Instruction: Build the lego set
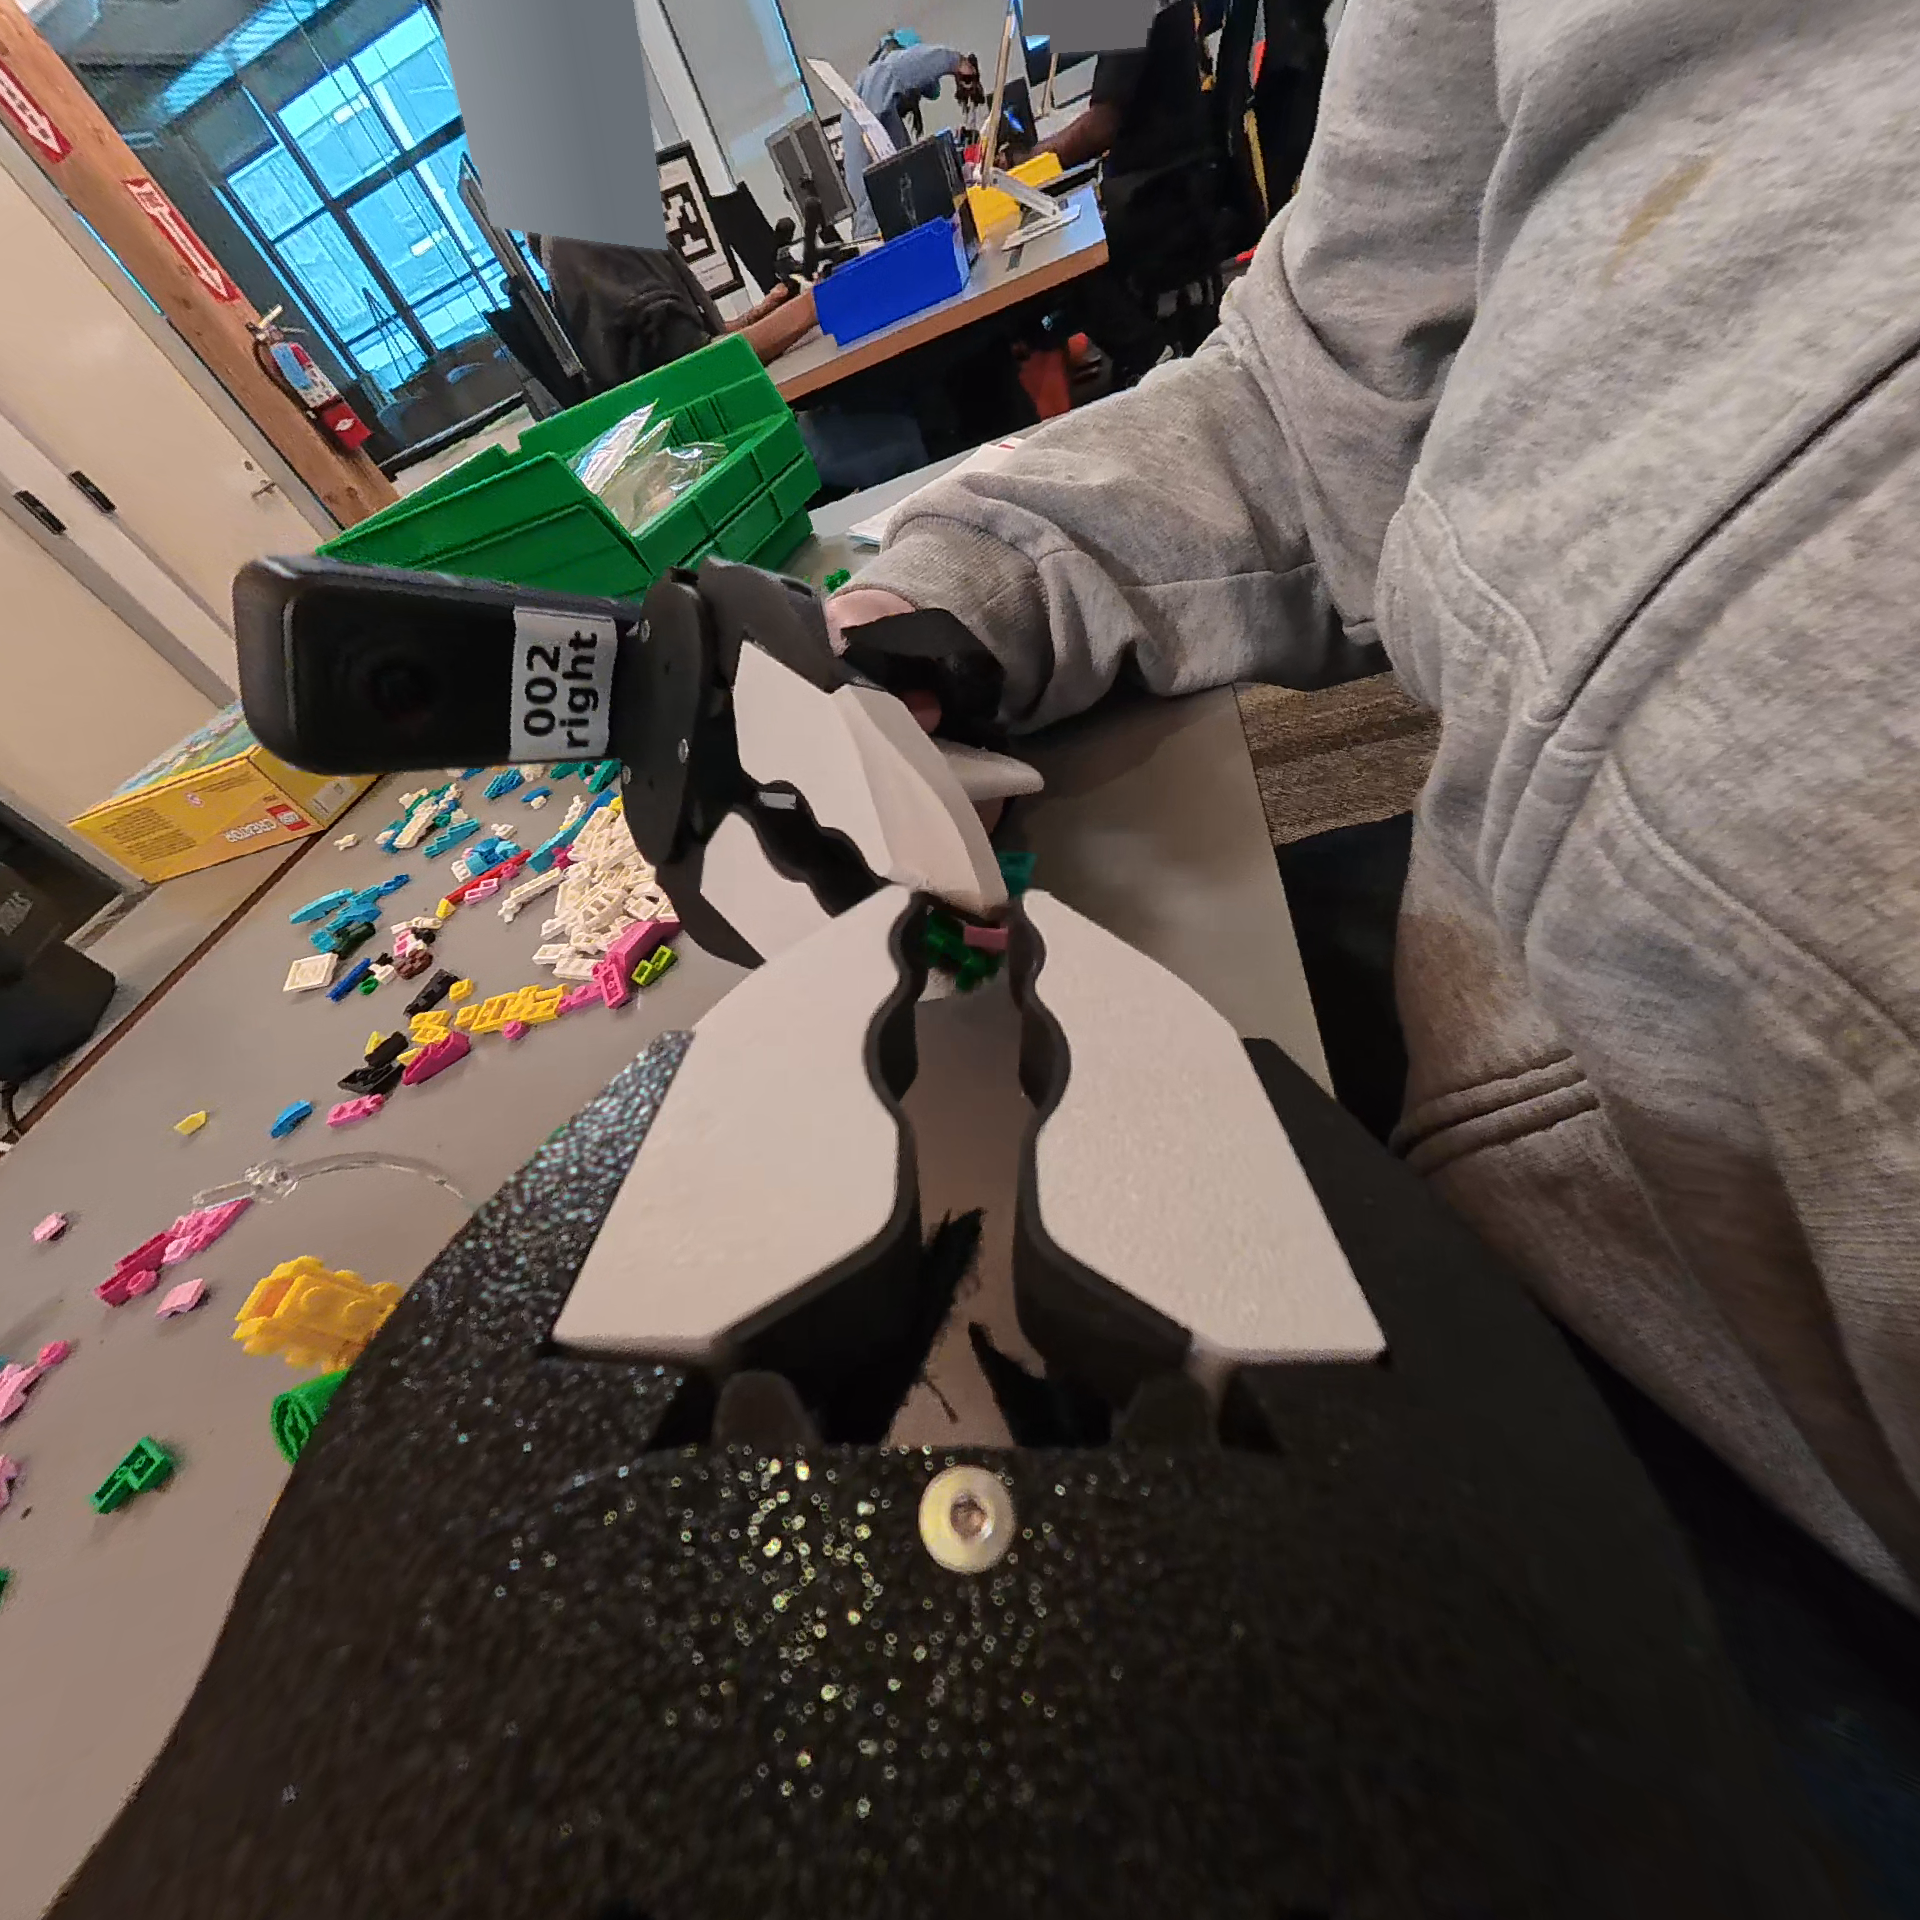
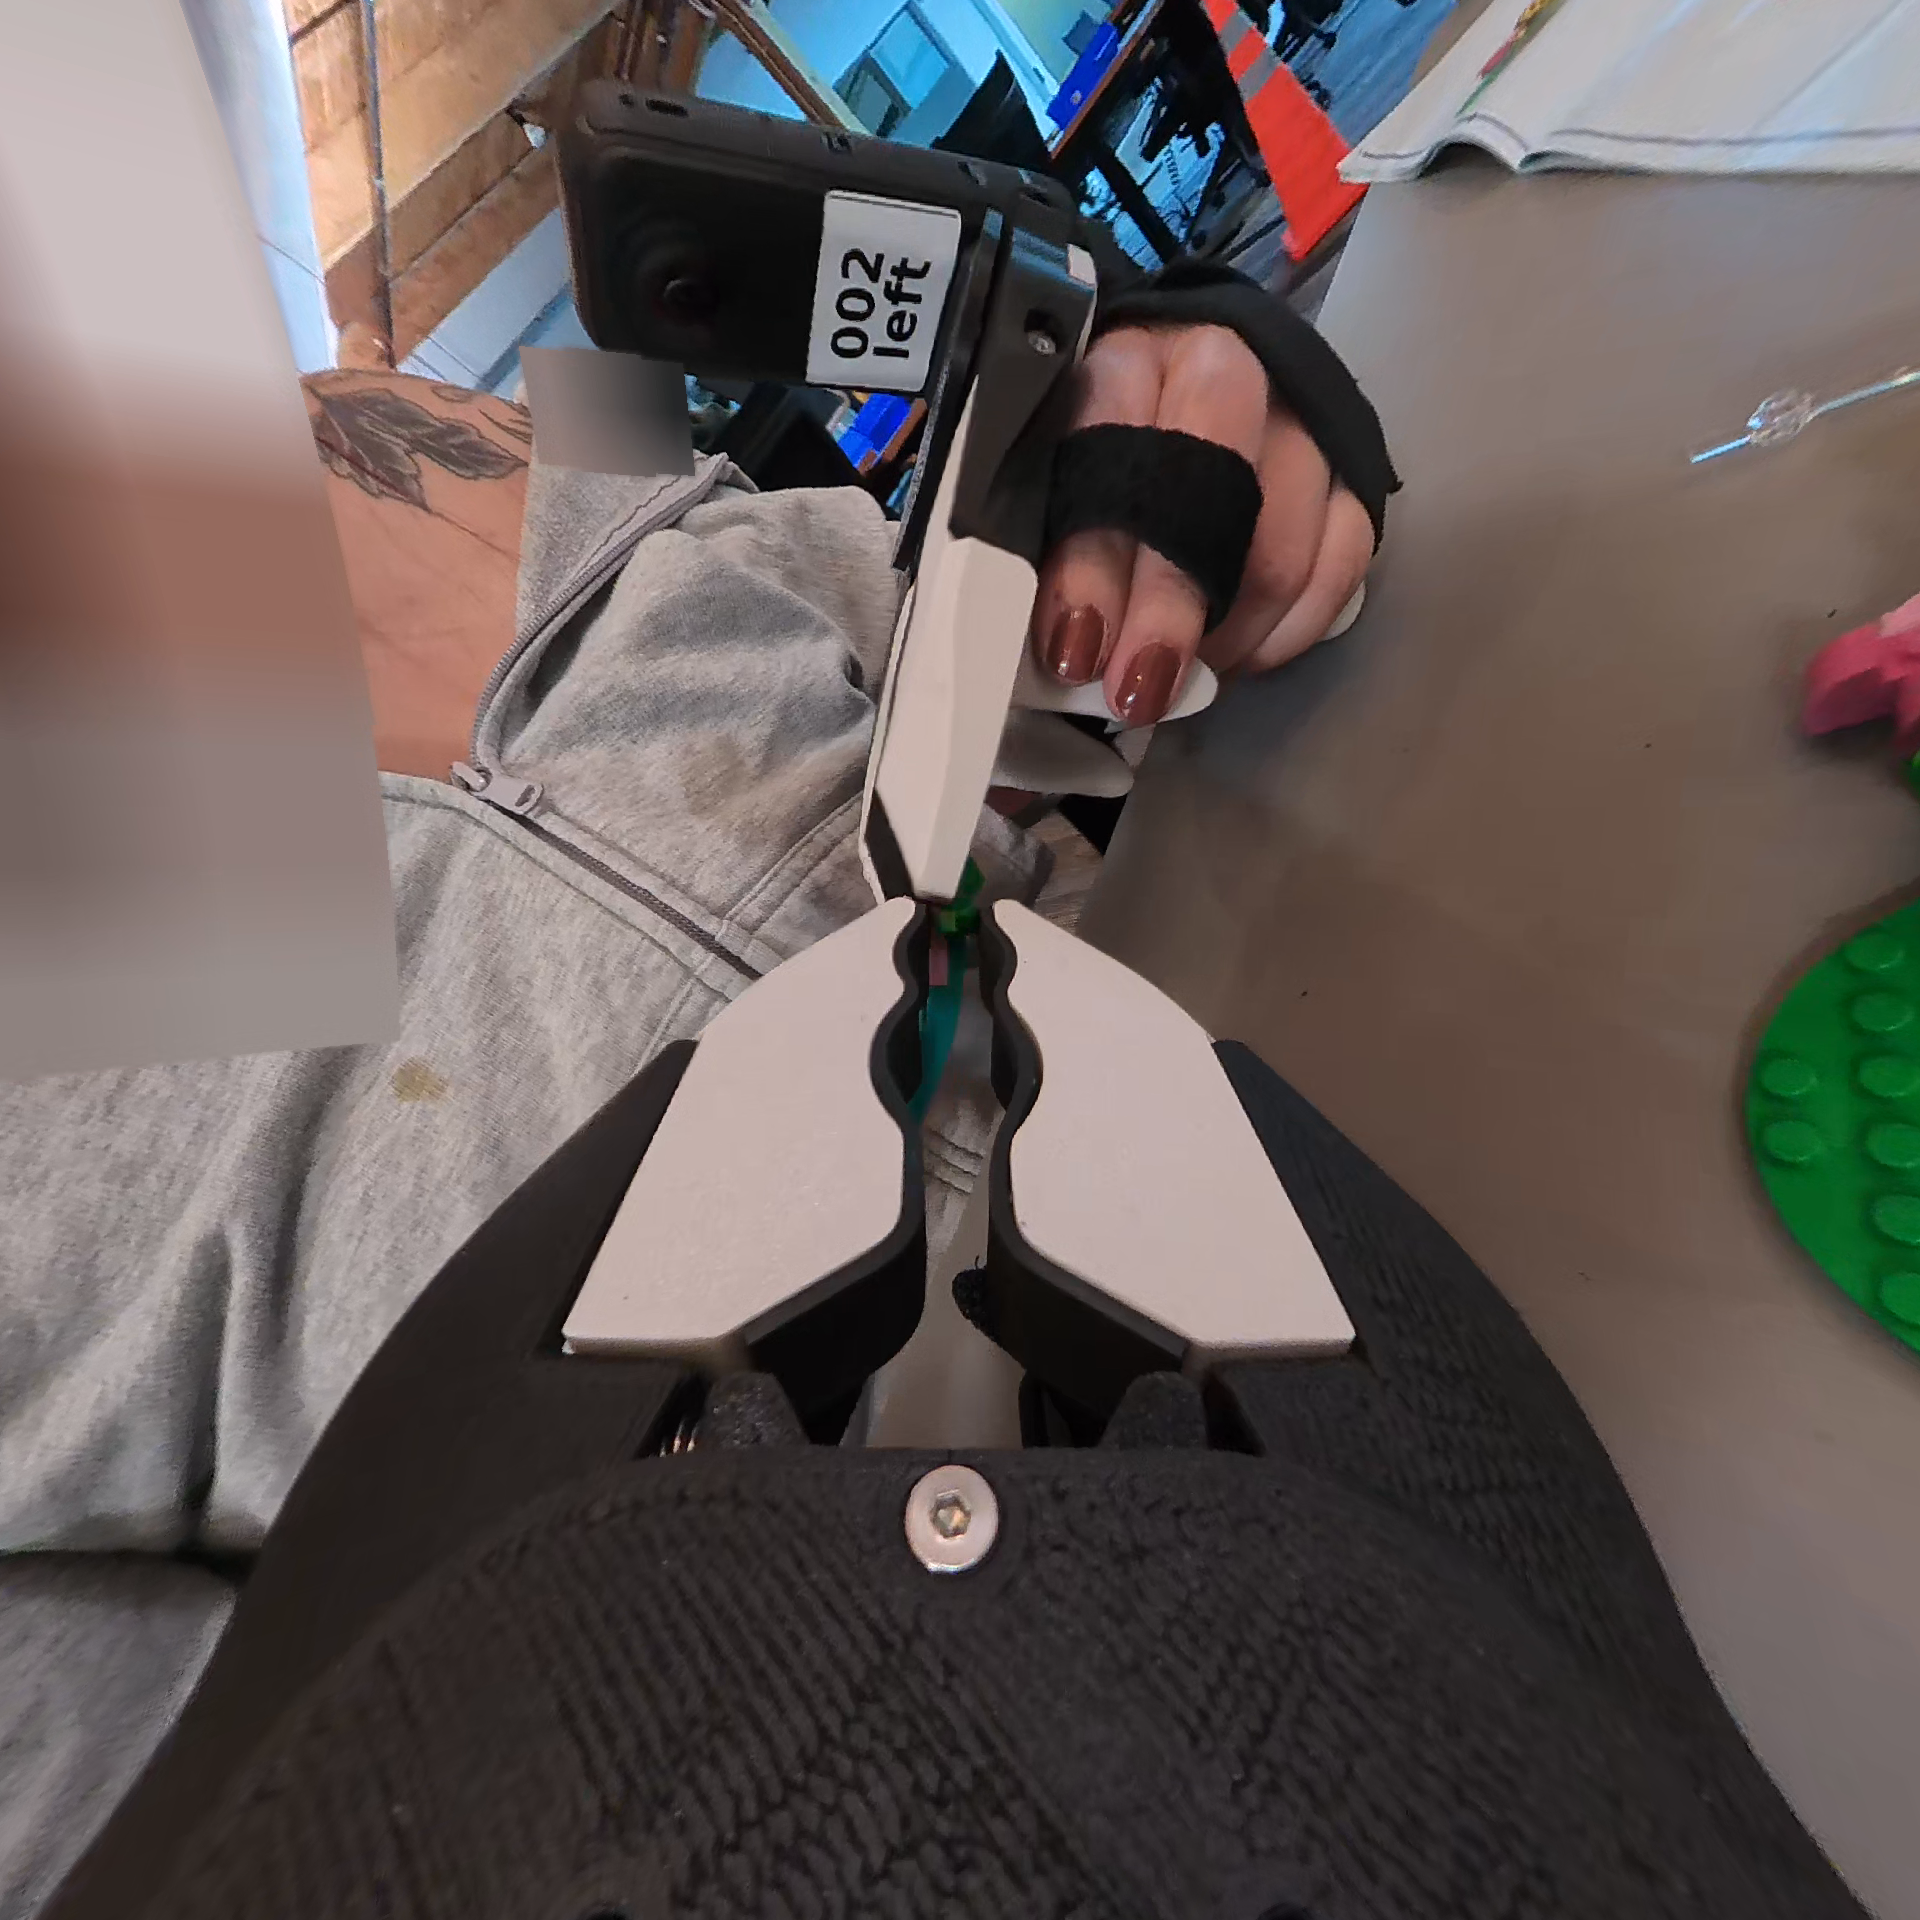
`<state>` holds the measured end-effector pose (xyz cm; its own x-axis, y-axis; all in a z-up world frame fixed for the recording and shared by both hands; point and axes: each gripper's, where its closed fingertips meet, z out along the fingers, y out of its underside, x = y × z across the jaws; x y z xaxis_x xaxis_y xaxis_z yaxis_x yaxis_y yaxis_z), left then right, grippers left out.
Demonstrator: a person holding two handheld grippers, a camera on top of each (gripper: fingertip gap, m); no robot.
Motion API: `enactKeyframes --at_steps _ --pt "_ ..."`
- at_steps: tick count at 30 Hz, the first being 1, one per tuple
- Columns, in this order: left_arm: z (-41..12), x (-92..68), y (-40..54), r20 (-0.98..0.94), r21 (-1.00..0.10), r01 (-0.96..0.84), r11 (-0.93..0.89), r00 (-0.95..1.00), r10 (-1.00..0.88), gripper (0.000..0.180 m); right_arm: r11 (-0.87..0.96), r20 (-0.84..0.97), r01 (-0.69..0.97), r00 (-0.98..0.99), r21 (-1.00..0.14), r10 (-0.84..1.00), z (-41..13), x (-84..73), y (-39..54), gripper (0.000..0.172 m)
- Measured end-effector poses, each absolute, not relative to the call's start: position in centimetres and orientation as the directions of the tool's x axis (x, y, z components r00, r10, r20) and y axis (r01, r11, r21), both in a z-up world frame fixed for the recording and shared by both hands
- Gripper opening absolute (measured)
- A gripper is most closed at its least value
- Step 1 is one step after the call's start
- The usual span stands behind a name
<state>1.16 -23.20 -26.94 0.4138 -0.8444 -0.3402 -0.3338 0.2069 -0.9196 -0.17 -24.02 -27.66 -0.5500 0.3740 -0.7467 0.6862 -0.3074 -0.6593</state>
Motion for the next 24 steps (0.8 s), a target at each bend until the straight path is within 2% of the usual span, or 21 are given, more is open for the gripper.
enactKeyframes --at_steps 14,19,24 --pt "-26.7 1.0 -22.9 -0.324 -0.929 -0.316 0.194 0.44 -0.838 0.013 -0.335 -0.751 0.675 -0.544 -0.657 0.375 -27.5 -0.3 -23.7 0.009" --pt "-27.3 -0.1 -22.1 -0.324 -0.919 -0.365 0.147 0.489 -0.81 0.025 -0.343 -0.701 0.619 -0.548 -0.707 0.456 -27.4 -0.8 -22.6 0.006" --pt "-27.2 -1.0 -21.6 -0.417 -0.881 -0.428 0.199 0.508 -0.753 0.011 -0.354 -0.686 0.596 -0.543 -0.721 0.484 -27.3 -1.2 -22.2 0.006"
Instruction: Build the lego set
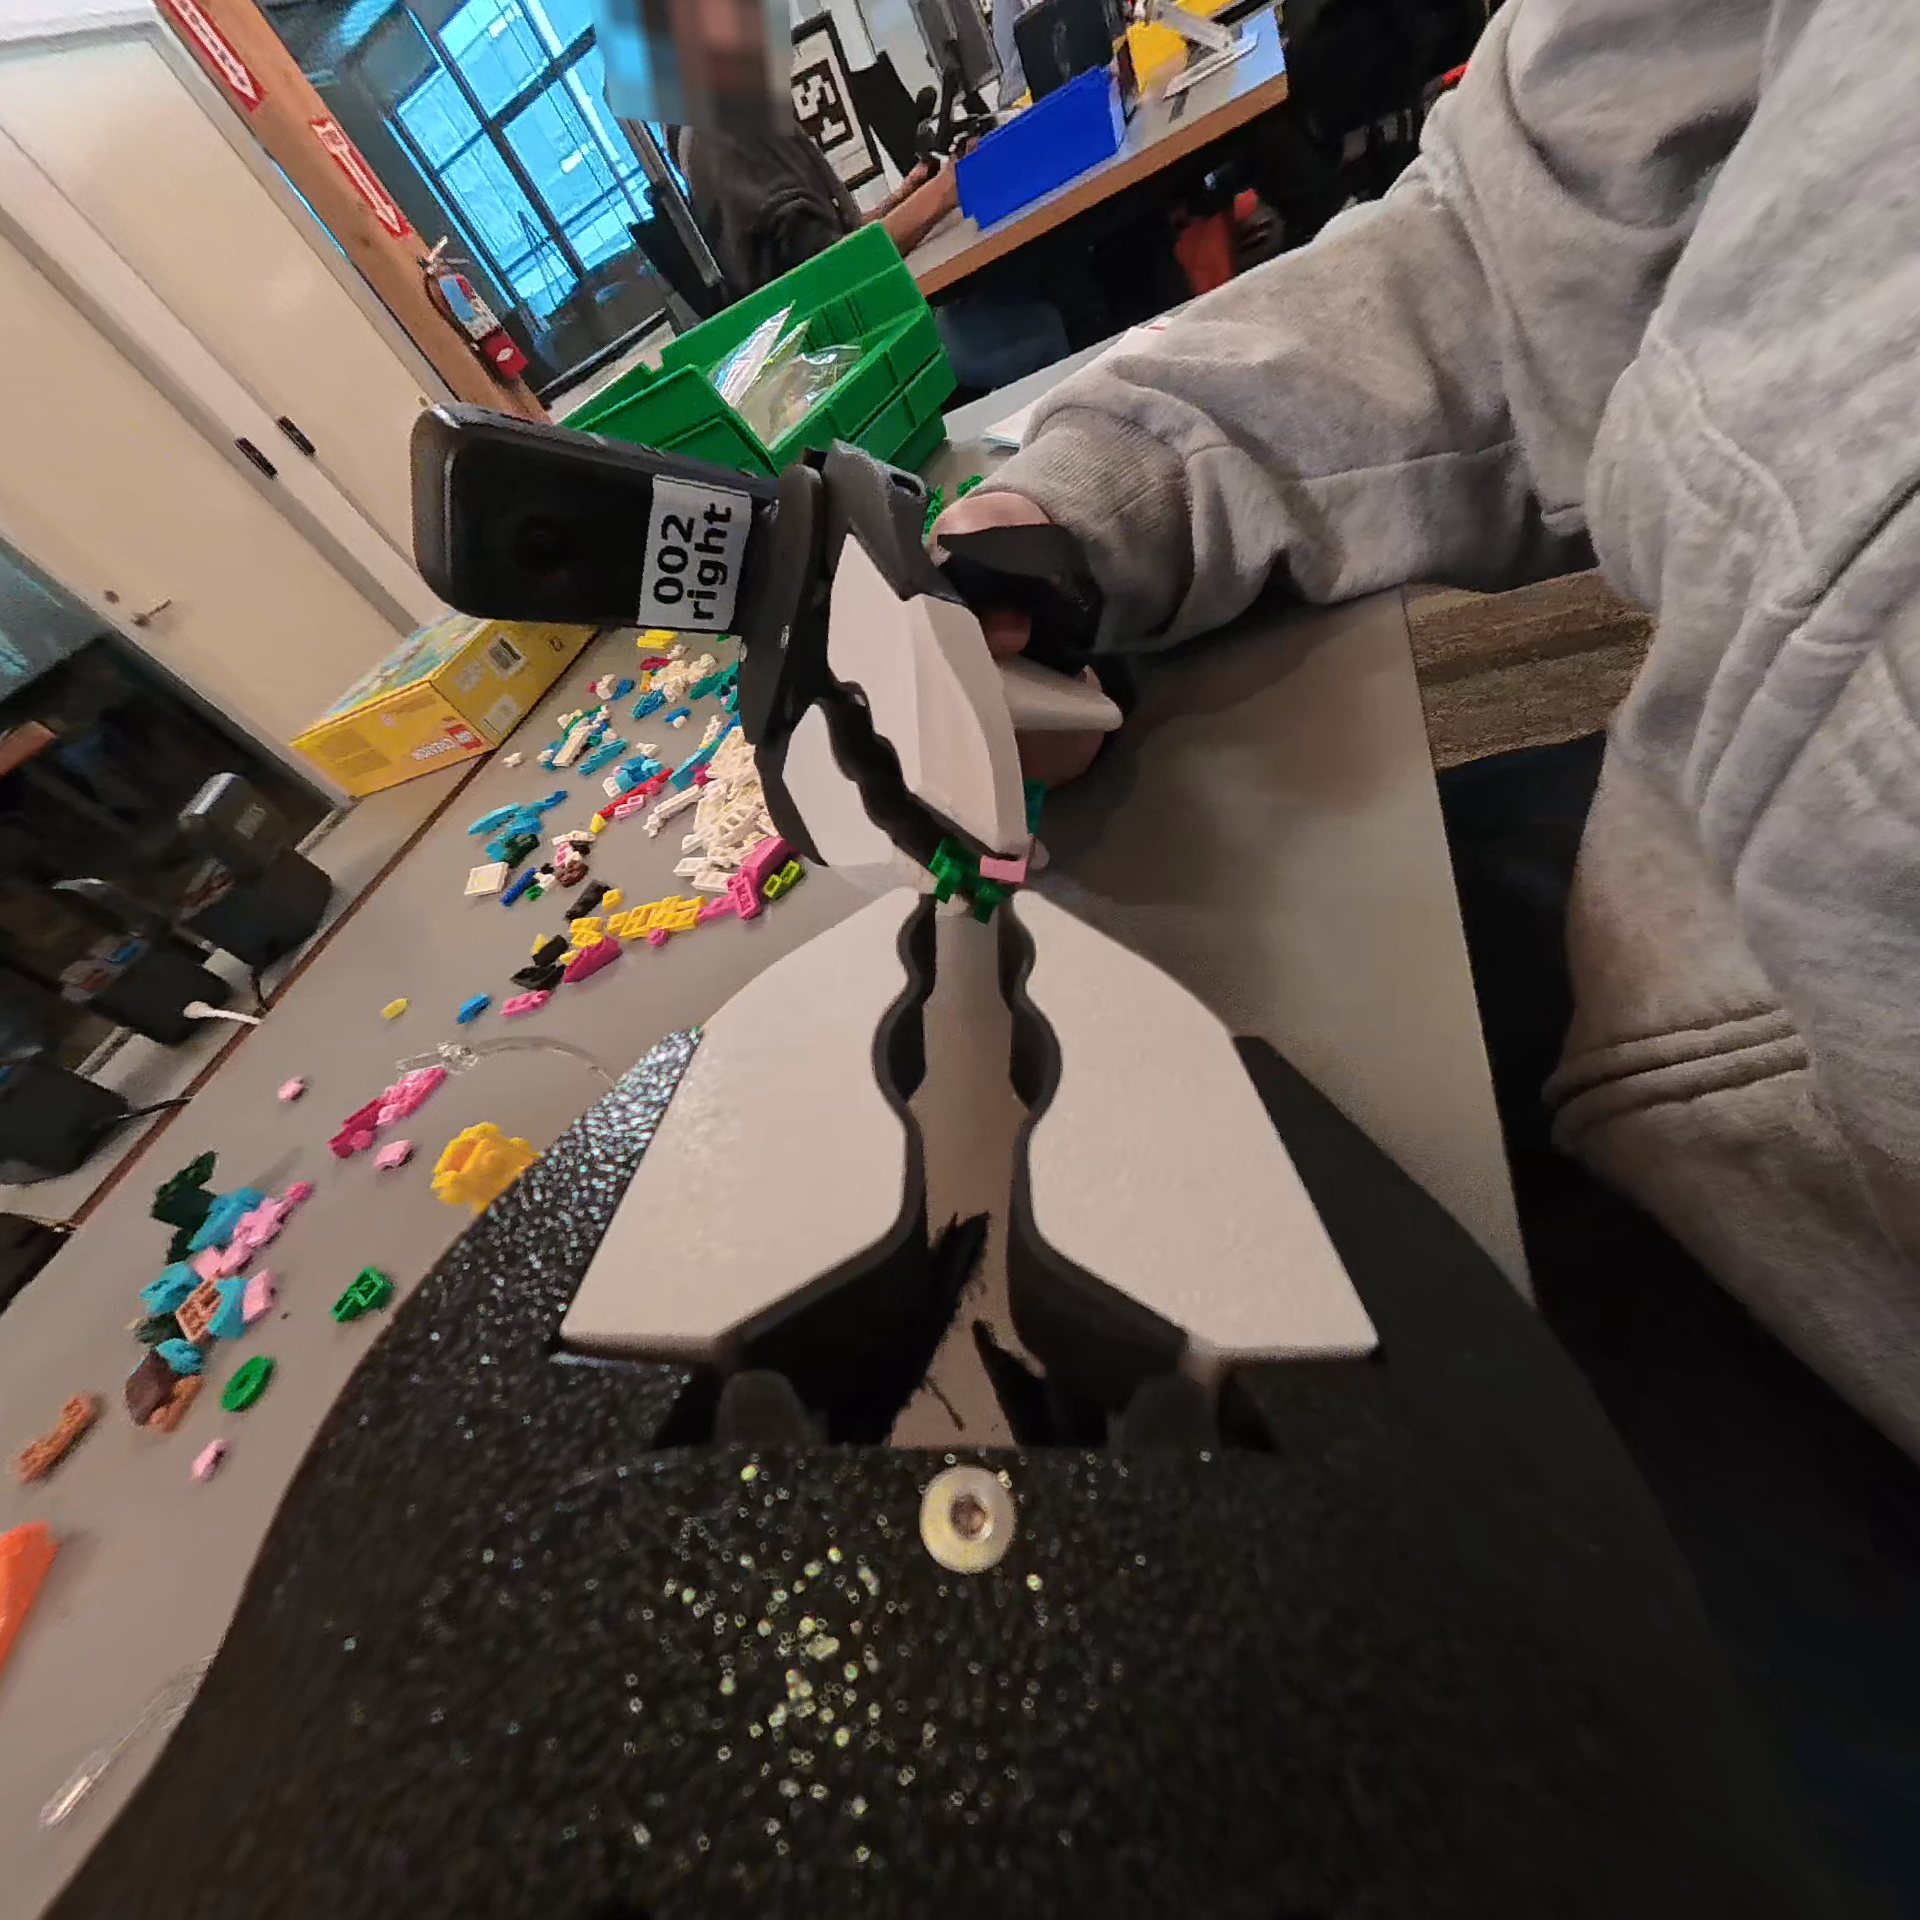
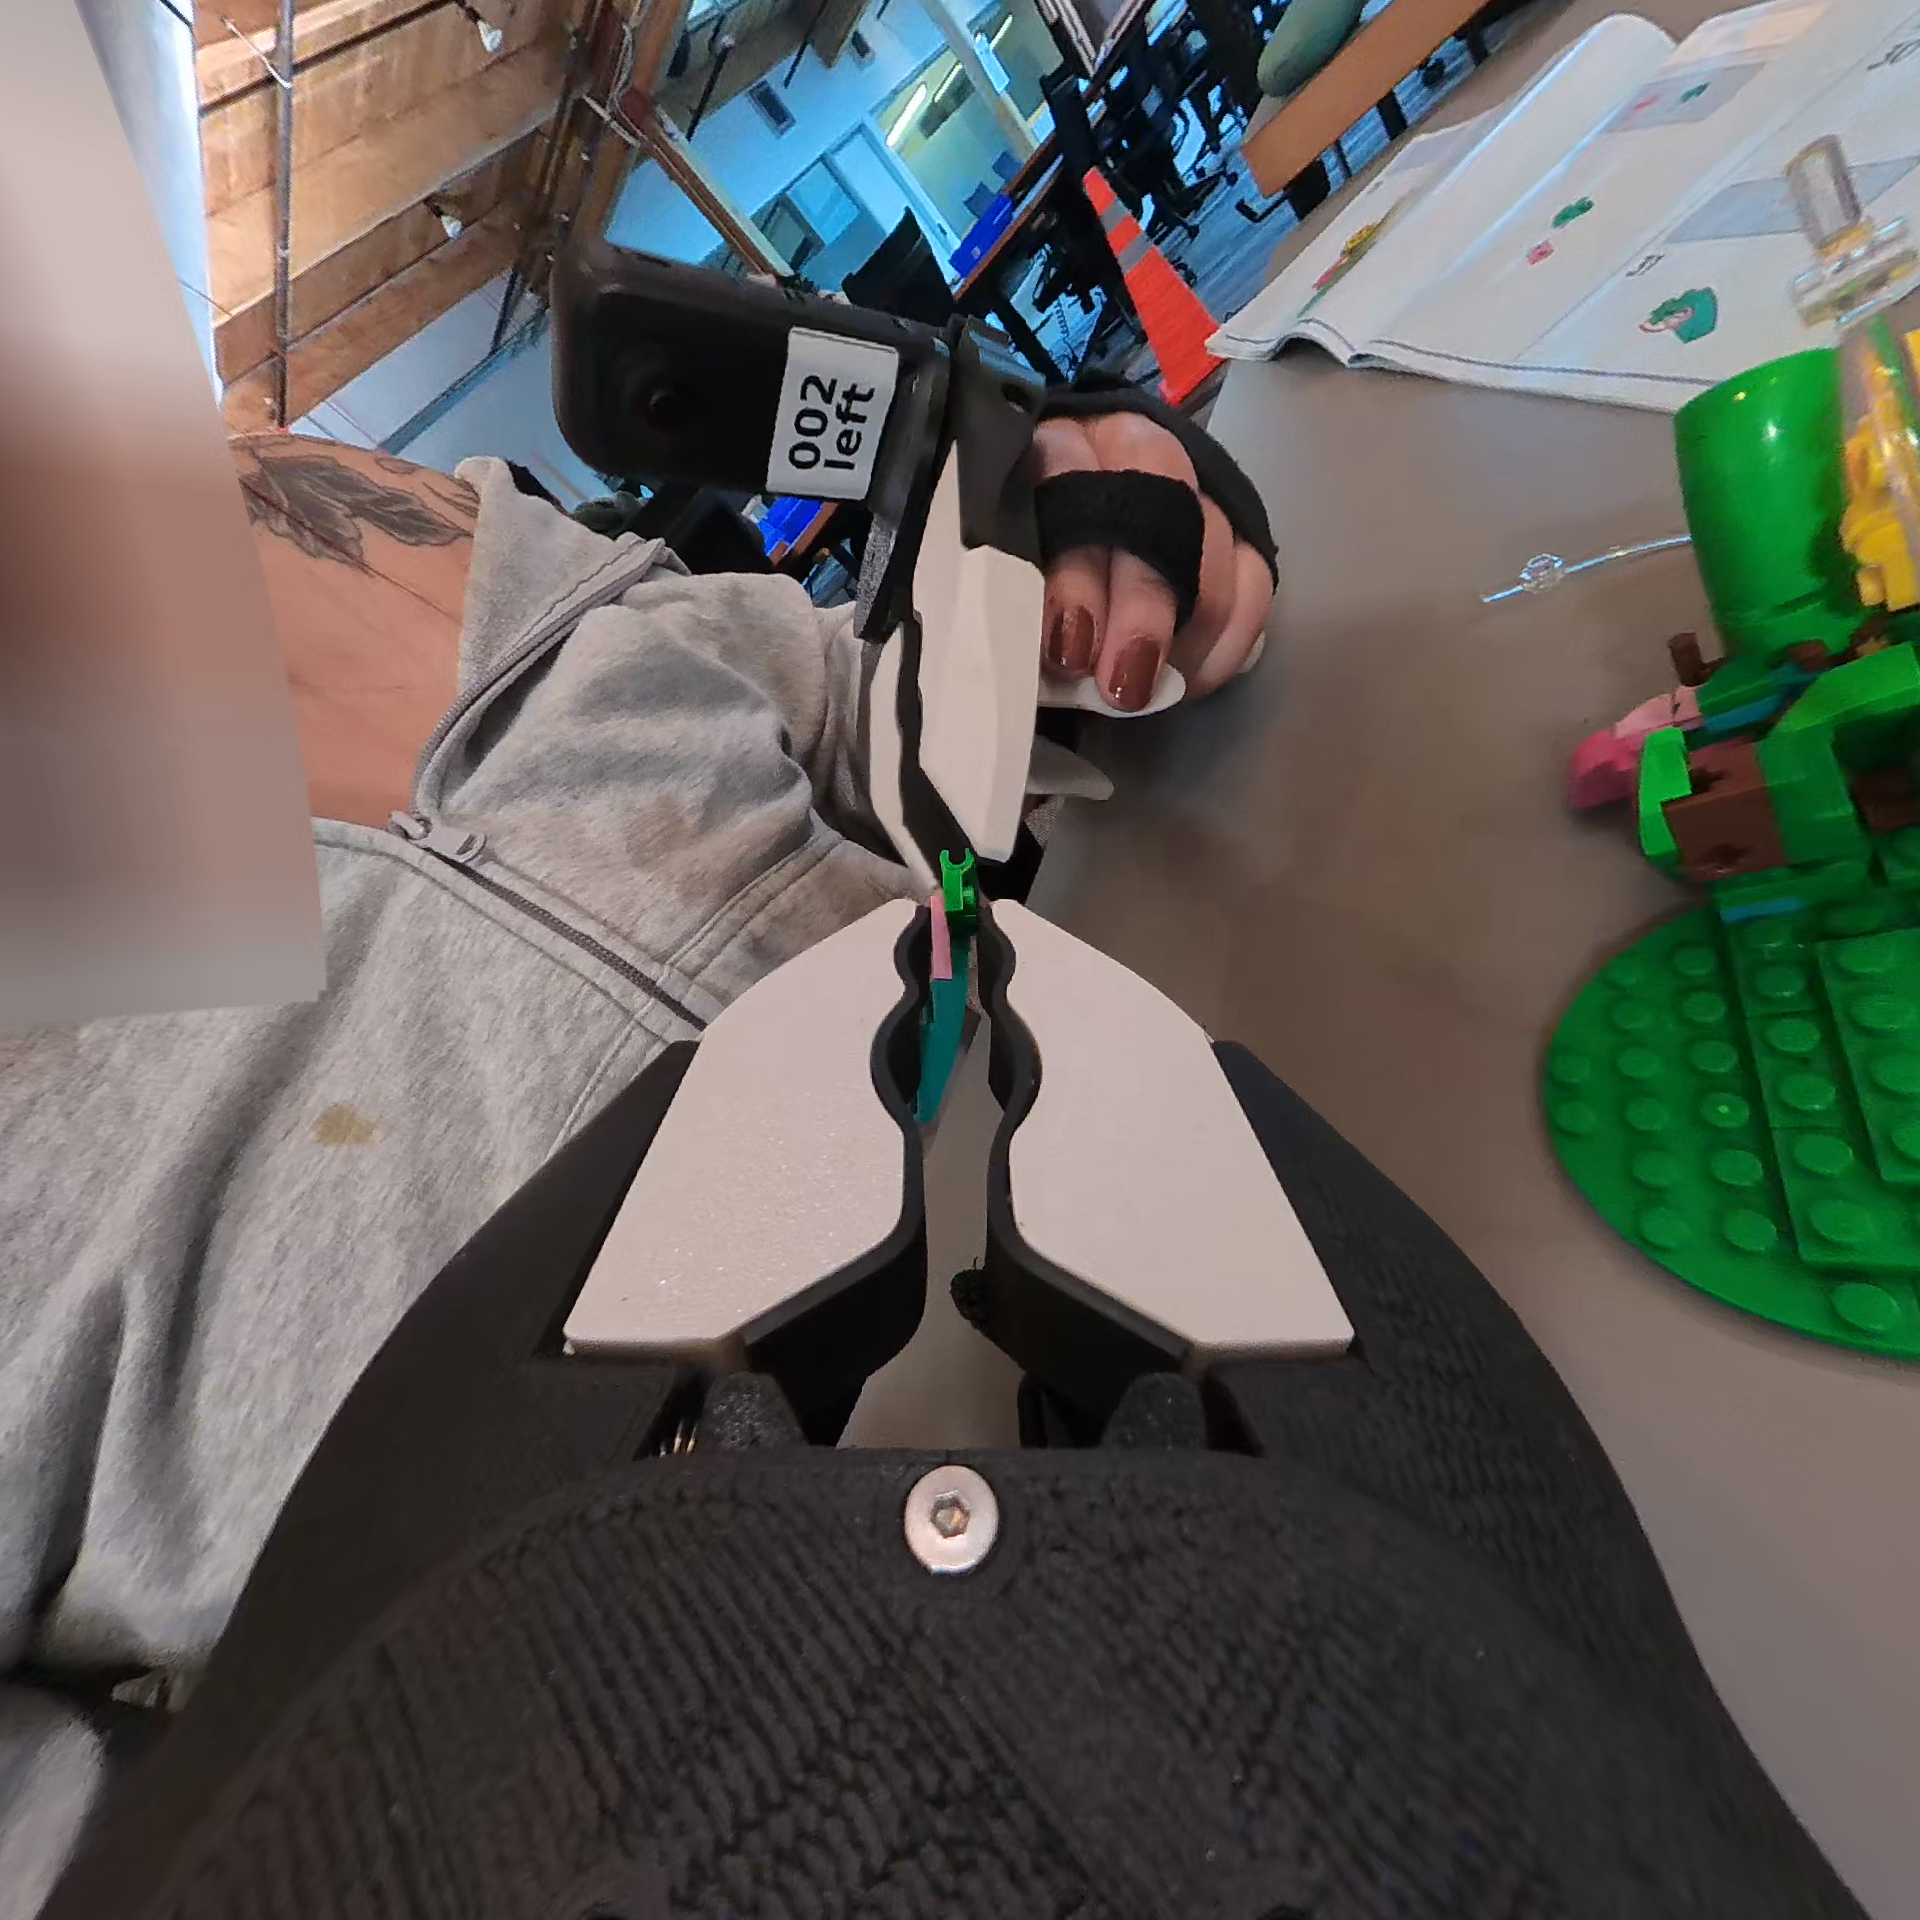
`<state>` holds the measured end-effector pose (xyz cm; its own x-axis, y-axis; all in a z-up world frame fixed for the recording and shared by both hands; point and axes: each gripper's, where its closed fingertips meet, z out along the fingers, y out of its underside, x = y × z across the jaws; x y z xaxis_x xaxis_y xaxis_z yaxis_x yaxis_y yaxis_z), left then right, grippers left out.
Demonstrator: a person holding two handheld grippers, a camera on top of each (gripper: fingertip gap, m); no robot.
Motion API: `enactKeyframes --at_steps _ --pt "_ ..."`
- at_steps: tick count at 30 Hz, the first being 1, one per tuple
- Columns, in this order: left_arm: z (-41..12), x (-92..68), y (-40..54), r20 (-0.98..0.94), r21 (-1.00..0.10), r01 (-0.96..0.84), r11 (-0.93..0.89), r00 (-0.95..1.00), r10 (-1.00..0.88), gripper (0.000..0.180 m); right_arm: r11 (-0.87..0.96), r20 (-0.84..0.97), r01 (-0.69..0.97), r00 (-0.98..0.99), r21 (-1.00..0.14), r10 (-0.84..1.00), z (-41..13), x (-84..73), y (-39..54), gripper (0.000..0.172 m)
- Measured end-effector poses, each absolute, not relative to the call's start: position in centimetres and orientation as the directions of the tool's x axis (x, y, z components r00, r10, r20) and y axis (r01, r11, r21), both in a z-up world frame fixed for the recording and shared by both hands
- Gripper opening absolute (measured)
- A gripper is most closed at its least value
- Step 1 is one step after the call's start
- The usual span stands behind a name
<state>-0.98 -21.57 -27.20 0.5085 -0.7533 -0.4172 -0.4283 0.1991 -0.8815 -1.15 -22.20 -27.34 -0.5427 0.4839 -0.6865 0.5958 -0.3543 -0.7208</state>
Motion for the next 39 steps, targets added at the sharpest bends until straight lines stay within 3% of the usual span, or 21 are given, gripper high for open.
enactKeyframes --at_steps 4,8,12,17,24,39 --pt "-27.3 -1.2 -21.4 -0.42 -0.88 -0.433 0.195 0.517 -0.746 0.012 -0.359 -0.682 0.59 -0.535 -0.724 0.499 -27.4 -1.4 -22.1 0.006" --pt "-27.5 -0.8 -21.5 -0.445 -0.864 -0.457 0.211 0.498 -0.744 0.029 -0.335 -0.658 0.585 -0.519 -0.739 0.545 -27.8 -1.5 -21.7 0.006" --pt "-28.0 -0.6 -21.4 -0.518 -0.817 -0.521 0.248 0.474 -0.712 0.017 -0.306 -0.659 0.609 -0.519 -0.732 0.545 -28.3 -1.3 -22.1 0.006" --pt "-28.1 -0.9 -21.4 -0.511 -0.817 -0.526 0.236 0.472 -0.718 0.014 -0.303 -0.659 0.611 -0.519 -0.731 0.544 -28.5 -1.4 -22.3 0.006" --pt "-28.3 -1.5 -20.5 -0.34 -0.898 -0.434 0.08 0.566 -0.751 0.011 -0.299 -0.61 0.57 -0.495 -0.765 0.618 -28.5 -2.0 -21.0 0.006" --pt "-26.9 -2.2 -19.7 -0.073 -0.981 -0.185 -0.063 0.647 -0.759 0.011 -0.354 -0.545 0.426 -0.513 -0.832 0.664 -26.7 -2.7 -20.1 0.006"
